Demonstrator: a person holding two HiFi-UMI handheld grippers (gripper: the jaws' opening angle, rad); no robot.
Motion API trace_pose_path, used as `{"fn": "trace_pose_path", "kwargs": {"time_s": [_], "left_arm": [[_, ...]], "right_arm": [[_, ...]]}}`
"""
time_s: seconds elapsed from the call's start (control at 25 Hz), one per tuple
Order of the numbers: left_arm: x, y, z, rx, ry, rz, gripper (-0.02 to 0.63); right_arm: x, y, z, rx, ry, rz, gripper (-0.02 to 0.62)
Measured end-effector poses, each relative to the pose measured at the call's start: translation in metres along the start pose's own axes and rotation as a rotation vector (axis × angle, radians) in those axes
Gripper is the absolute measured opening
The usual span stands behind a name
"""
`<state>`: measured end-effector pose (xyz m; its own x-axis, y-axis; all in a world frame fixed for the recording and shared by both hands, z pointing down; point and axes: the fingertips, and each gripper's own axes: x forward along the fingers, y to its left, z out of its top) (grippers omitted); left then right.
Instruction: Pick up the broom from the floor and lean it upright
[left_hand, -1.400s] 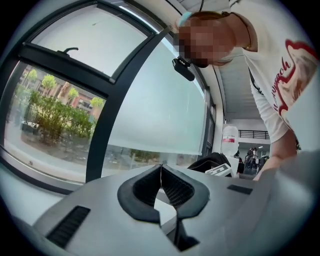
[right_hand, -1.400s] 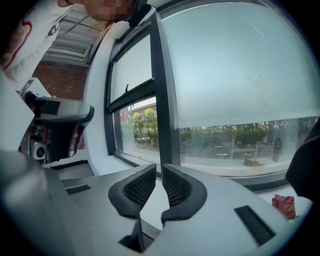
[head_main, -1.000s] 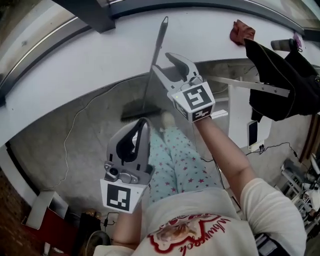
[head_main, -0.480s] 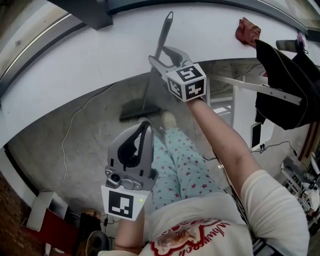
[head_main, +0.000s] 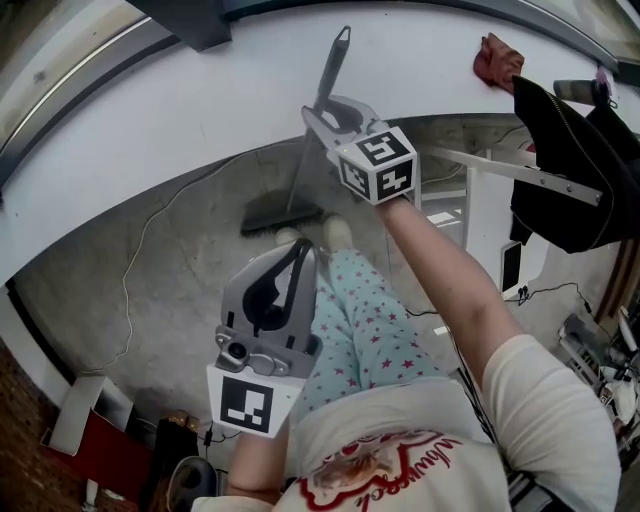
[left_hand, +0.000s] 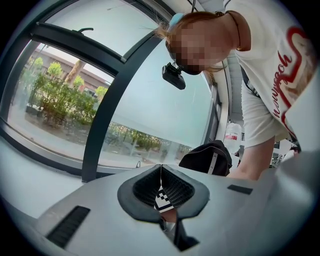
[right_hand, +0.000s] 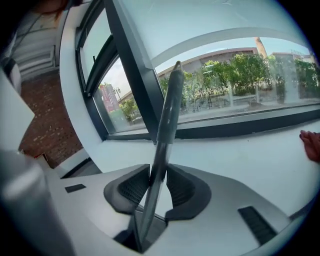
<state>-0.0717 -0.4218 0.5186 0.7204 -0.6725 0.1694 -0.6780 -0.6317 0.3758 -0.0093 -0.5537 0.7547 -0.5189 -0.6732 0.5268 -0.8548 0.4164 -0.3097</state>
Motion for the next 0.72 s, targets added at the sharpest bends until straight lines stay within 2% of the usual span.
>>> {"fn": "trace_pose_path", "kwargs": {"time_s": [0.28, 0.48, 0.72], "left_arm": [[-0.013, 0.001, 0.013, 0.024, -0.014, 0.029, 0.021], [-0.021, -0.009, 0.02, 0.034, -0.017, 0.023, 0.021], [-0.027, -0.02, 0.026, 0.043, -0.034, 0.012, 0.021]], "right_arm": [[-0.045, 0.055, 0.02, 0.028, -0.1, 0.043, 0.103], [-0.064, 0.075, 0.047, -0.034, -0.162, 0.023, 0.101], [-0.07, 0.078, 0.096, -0.128, -0.272, 0.0, 0.101]]}}
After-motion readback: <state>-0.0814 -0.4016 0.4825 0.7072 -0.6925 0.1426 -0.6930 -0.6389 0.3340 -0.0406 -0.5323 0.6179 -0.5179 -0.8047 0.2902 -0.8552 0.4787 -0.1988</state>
